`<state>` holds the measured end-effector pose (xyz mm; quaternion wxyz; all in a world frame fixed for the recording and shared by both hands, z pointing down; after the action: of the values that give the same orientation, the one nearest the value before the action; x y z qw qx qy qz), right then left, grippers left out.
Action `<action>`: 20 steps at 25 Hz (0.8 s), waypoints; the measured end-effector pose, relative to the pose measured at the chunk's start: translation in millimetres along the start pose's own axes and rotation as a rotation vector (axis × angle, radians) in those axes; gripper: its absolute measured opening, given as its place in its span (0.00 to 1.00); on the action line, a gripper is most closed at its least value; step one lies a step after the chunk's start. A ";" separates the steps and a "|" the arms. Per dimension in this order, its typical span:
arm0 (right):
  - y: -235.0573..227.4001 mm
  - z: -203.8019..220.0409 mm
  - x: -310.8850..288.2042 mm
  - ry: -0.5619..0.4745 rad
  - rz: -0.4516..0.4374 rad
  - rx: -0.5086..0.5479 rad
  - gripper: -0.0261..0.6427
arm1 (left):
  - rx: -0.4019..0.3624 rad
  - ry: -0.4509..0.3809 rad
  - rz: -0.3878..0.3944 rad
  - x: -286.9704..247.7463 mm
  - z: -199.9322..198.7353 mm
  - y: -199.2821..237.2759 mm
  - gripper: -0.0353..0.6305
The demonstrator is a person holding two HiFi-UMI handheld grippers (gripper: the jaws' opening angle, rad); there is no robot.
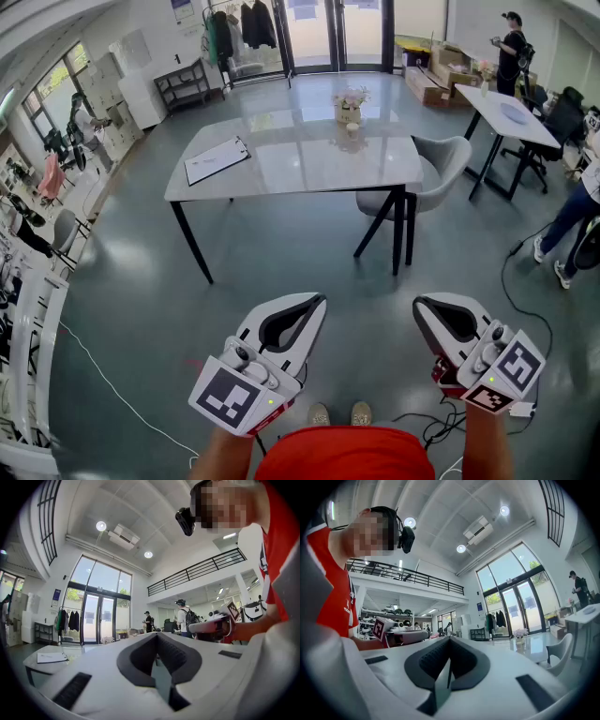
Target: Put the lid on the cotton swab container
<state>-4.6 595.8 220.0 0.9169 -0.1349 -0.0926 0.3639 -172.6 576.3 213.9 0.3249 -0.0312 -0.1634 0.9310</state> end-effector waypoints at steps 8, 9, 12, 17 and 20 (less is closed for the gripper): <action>-5.2 -1.5 7.3 -0.005 0.003 0.001 0.03 | 0.005 0.006 0.001 -5.5 0.4 -5.6 0.07; -5.9 -2.4 8.5 -0.006 0.003 0.001 0.03 | 0.009 0.012 0.002 -6.4 0.2 -6.1 0.07; -10.6 -4.3 12.6 -0.019 -0.005 -0.006 0.03 | 0.014 0.015 0.002 -12.5 -0.1 -7.5 0.07; -26.9 -10.8 19.5 -0.031 -0.007 -0.028 0.10 | 0.014 0.021 0.001 -30.0 0.7 -10.7 0.07; -37.8 -18.1 26.5 -0.034 -0.012 -0.022 0.10 | -0.005 0.001 -0.007 -45.3 -4.9 -12.1 0.07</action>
<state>43.6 584.4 216.7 0.9159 -0.1384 -0.1130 0.3595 -129.0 558.8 211.0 0.3282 -0.0320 -0.1659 0.9294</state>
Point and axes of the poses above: the fingertips, and each gripper's own axes: x backward along the fingers, y to its left, z out of its underside, the point moved 3 cm from there along x, backward along the fingers, and after that the axes turned 13 degrees about -x, right-handed, at the moved point
